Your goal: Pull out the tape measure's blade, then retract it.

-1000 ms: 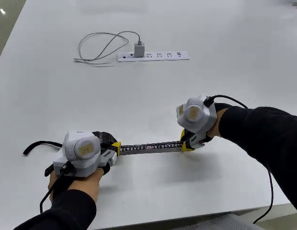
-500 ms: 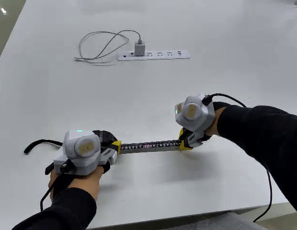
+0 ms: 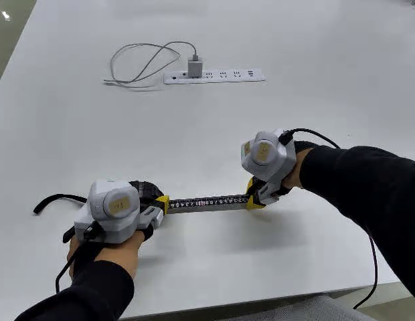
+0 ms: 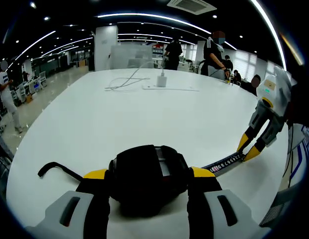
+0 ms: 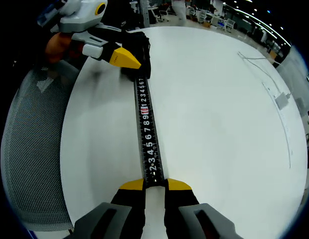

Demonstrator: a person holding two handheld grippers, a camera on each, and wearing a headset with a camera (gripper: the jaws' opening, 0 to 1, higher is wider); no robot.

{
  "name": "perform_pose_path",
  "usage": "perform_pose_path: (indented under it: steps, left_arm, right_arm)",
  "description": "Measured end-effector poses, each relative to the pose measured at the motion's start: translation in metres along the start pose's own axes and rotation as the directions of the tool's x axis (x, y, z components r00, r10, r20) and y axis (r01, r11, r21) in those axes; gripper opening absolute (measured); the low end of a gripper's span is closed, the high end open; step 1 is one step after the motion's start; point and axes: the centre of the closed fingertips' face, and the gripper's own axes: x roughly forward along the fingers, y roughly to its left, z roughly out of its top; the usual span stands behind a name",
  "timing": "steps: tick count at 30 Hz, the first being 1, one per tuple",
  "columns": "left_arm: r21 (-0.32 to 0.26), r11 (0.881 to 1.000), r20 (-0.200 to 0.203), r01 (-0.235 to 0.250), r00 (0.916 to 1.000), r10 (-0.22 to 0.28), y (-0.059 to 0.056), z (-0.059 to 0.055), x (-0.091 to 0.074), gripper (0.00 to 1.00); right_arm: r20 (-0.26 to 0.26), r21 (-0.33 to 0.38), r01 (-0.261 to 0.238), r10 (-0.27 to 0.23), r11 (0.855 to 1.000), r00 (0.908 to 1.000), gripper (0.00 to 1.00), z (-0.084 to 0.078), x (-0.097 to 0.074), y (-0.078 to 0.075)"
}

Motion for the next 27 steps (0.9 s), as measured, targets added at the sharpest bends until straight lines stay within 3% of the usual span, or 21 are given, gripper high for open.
perform_pose_path:
  steps: [3,5,15,27]
  left_arm:
    - [0.0,1.0,0.0,0.0,1.0,0.0,0.0,0.0,0.0,0.59]
    - [0.0,1.0,0.0,0.001,1.0,-0.001,0.0,0.0,0.0,0.59]
    - [0.003,1.0,0.004,0.007,1.0,-0.007,-0.001,0.0,-0.001,0.58]
    - [0.003,1.0,-0.001,0.009,1.0,-0.009,-0.001,0.0,-0.001,0.58]
  right_arm:
    - [0.002,-0.001,-0.002,0.002,1.0,1.0,0.1,0.001,0.001,0.0]
    - [0.004,-0.039,0.0,0.001,0.999,1.0,0.1,0.003,0.001,0.001]
    - [0.013,0.005,0.01,-0.01,1.0,0.9999,0.09,0.007,0.002,0.001]
    - [0.03,-0.046,-0.001,0.003,0.999,0.9996,0.09,0.012,0.003,0.001]
